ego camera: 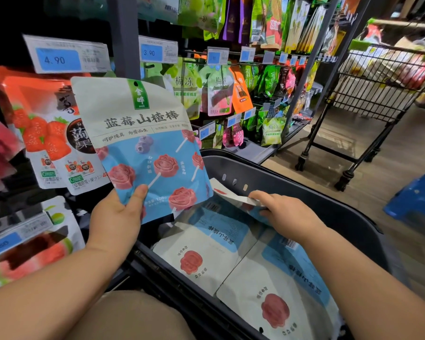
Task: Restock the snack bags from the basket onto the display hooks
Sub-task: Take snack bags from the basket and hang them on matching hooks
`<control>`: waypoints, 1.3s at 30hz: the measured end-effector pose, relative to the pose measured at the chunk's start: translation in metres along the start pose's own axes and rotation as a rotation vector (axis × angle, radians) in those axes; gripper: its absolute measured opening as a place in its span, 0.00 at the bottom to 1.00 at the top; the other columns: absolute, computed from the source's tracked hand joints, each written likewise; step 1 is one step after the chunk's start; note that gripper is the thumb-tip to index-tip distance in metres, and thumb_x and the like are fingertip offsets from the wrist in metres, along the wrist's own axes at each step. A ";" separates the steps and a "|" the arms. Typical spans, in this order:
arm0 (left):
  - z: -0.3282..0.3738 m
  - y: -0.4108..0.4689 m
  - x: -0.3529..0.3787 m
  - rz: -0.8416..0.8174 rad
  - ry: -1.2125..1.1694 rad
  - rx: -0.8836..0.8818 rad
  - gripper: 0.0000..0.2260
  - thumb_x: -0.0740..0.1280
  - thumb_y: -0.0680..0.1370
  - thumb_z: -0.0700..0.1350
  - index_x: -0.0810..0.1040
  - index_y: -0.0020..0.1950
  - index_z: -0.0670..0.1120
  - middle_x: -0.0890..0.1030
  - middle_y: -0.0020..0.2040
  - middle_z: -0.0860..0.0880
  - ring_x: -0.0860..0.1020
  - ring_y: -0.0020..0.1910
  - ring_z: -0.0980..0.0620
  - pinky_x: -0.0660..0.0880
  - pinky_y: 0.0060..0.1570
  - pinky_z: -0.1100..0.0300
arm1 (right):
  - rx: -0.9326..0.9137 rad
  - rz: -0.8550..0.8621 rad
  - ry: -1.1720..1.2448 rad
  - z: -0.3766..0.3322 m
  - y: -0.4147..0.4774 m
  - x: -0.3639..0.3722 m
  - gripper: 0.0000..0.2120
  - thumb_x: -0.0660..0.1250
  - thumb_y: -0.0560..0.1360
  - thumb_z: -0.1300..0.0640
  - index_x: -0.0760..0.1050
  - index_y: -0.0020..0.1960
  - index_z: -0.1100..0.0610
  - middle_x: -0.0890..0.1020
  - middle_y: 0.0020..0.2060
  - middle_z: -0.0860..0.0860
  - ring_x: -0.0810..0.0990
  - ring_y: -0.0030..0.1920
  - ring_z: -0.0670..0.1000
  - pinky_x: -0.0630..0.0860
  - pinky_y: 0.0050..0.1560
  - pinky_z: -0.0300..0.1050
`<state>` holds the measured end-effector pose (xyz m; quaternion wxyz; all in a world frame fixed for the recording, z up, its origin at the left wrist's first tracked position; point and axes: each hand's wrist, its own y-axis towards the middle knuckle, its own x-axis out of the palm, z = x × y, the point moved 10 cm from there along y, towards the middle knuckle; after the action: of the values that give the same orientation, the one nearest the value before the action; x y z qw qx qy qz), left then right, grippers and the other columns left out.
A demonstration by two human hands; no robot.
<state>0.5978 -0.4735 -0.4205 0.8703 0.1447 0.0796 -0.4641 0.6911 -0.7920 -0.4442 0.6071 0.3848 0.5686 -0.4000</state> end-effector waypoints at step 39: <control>-0.004 0.001 0.010 -0.077 0.123 -0.004 0.10 0.66 0.80 0.47 0.81 0.56 0.43 0.78 0.44 0.49 0.74 0.46 0.49 0.64 0.44 0.60 | 0.652 0.416 1.451 0.035 -0.007 0.056 0.05 0.57 0.84 0.56 0.68 0.49 0.53 0.79 0.44 0.56 0.79 0.42 0.52 0.79 0.47 0.55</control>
<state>0.6043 -0.4793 -0.4269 0.8455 0.1679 0.1394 -0.4873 0.6995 -0.8294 -0.4982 0.0080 0.8023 0.5920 -0.0761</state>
